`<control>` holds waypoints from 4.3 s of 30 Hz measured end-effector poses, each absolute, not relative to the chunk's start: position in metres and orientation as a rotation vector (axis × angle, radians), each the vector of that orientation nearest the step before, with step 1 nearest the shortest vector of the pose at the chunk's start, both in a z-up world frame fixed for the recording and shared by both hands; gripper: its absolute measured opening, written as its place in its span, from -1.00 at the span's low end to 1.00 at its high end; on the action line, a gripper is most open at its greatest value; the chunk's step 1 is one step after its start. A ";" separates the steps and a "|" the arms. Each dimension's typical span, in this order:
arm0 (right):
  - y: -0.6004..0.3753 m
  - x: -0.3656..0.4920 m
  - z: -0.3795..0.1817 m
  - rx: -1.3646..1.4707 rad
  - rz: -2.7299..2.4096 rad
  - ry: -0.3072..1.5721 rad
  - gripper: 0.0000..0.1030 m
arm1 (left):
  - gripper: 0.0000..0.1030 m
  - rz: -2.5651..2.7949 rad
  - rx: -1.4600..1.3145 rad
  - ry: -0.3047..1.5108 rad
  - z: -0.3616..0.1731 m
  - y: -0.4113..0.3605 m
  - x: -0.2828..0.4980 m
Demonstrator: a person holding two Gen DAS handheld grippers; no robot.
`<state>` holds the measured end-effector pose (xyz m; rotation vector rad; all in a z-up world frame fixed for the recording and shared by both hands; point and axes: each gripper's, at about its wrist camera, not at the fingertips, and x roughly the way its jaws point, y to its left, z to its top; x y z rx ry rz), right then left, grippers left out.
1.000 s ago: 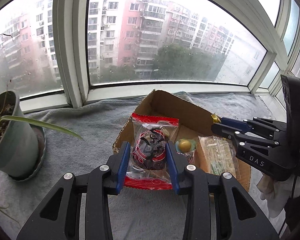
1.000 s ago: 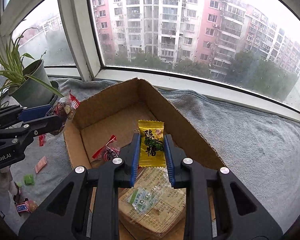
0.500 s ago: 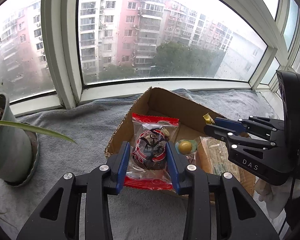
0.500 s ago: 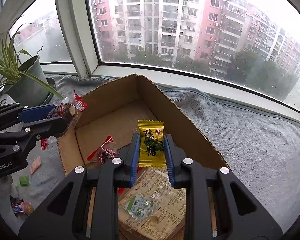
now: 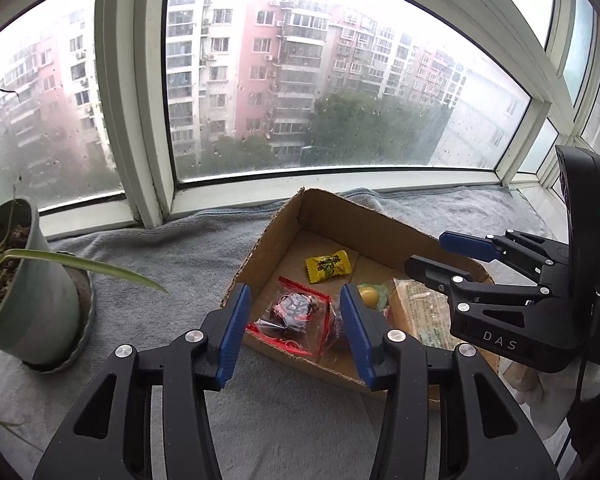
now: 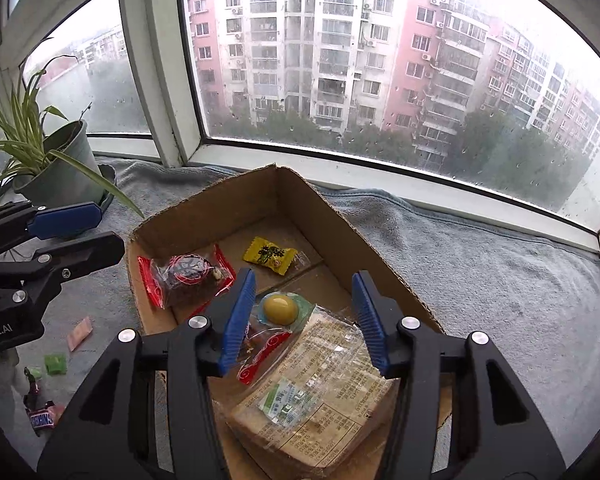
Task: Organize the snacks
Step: 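Withdraw both grippers from the box toward the Snickers bars, then close the left gripper on a Snickers bar while the right grips the black candy packet, then carry the Snickers bar with the left gripper while the right carries the black packet to the box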
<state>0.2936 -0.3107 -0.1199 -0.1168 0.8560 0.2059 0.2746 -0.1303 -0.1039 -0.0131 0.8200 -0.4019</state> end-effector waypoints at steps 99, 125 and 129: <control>-0.168 0.094 -0.208 -0.265 0.614 1.104 -0.50 | -0.44 -0.287 -0.065 1.061 -0.195 0.010 0.085; -0.237 0.127 -0.125 -0.148 0.469 0.912 -0.50 | -0.45 -0.378 -0.092 0.871 -0.111 -0.018 0.113; -0.254 0.138 -0.115 -0.132 0.433 0.886 -0.50 | -0.45 -0.401 -0.081 0.851 -0.104 -0.031 0.124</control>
